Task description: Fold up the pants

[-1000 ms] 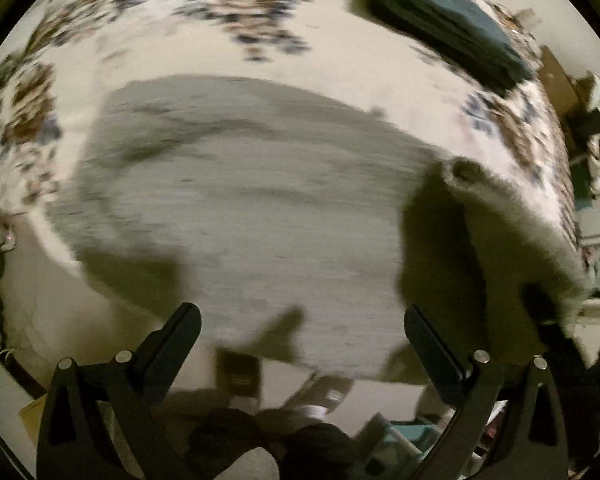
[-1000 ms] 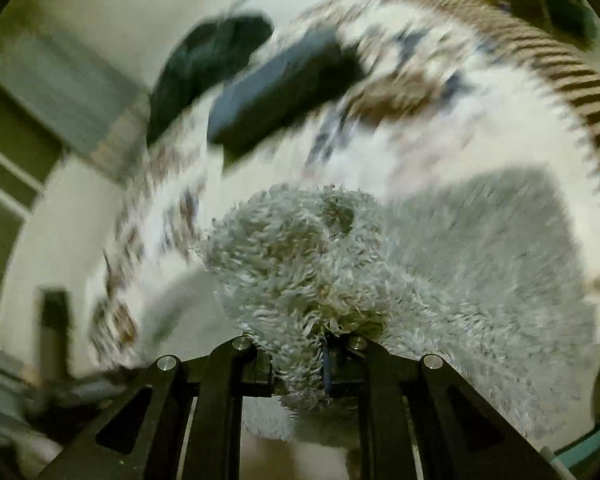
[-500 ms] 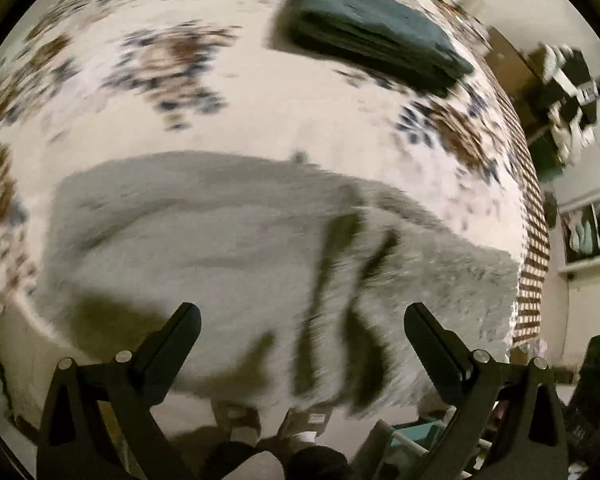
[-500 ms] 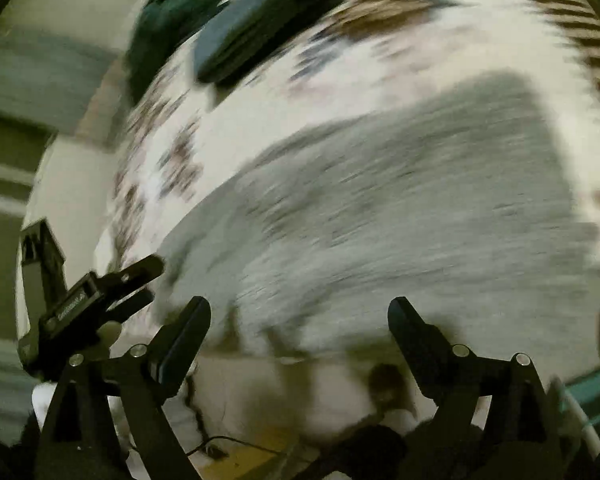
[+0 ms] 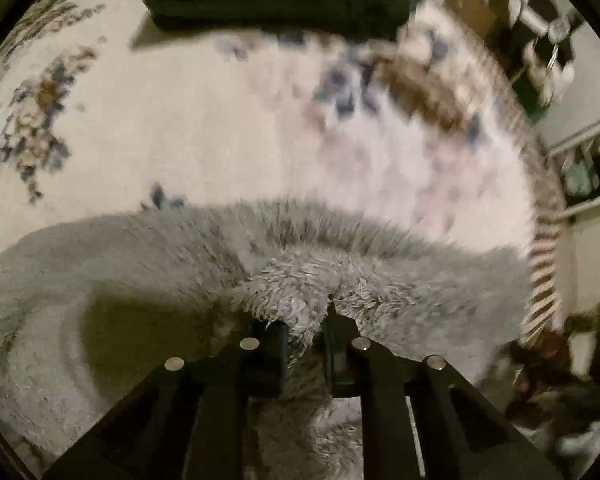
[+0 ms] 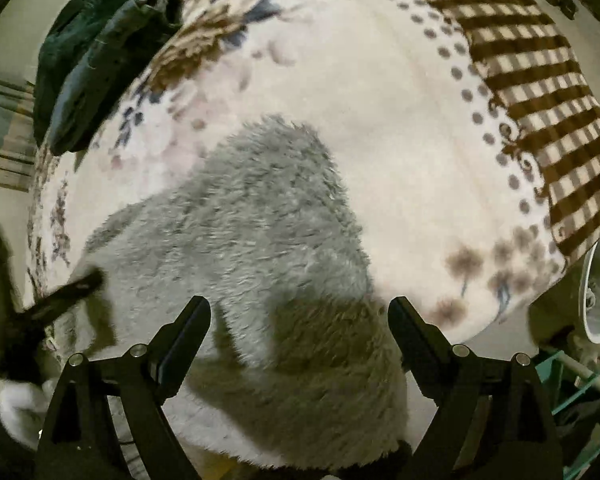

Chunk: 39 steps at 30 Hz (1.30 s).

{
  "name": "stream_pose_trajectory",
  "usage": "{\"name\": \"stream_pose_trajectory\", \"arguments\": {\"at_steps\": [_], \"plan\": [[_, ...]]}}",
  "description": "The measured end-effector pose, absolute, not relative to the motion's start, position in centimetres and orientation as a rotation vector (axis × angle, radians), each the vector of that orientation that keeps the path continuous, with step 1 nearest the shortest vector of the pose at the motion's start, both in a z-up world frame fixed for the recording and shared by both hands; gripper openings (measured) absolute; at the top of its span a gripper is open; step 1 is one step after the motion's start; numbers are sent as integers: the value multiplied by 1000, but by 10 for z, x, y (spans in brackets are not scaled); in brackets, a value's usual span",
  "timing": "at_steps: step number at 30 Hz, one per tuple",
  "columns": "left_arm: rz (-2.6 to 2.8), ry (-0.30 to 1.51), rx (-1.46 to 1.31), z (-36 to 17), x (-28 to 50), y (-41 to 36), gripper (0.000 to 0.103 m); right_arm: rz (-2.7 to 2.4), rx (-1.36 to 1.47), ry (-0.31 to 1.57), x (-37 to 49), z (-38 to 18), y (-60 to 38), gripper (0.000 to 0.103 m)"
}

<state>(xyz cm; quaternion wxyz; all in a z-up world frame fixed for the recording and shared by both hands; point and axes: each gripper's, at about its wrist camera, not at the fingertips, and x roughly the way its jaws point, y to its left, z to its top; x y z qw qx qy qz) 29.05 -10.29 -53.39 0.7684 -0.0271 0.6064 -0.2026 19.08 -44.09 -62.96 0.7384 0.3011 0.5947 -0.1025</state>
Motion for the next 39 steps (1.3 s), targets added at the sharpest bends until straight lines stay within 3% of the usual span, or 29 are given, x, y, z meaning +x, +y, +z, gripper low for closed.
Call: {"name": "stream_pose_trajectory", "arguments": {"at_steps": [6,11,14,15,16,23,24,25,26,32,39], "plan": [[-362,1352,-160,-543,310,-76,11,-210,679,1314,195,-634,-438,92],[-399,1412,-286,-542,300,-59,18,-201,666,1339,196,-630,-436,92],[-399,1376,-353,-523,284,-39,39,-195,669,1342,188,-620,-432,92],[-387,1378,-371,-520,280,-34,55,-188,674,1337,184,-615,-429,92],[-375,1390,-400,-519,272,-26,62,-188,676,1339,179,-612,-426,92],[-349,1554,-380,-562,221,-31,61,-240,759,1407,141,-620,-405,92],[-347,1551,-307,-568,214,-37,53,-251,771,1419,137,-622,-403,92],[-343,1548,-251,-573,210,-40,33,-257,780,1428,134,-622,-402,92],[-333,1561,-216,-580,205,-39,28,-265,784,1432,134,-620,-401,92],[-298,1537,-436,-564,193,4,29,-57,582,1396,199,-565,-363,92],[-336,1487,-519,-547,186,5,39,330,4,1457,322,-559,-231,92]]}}
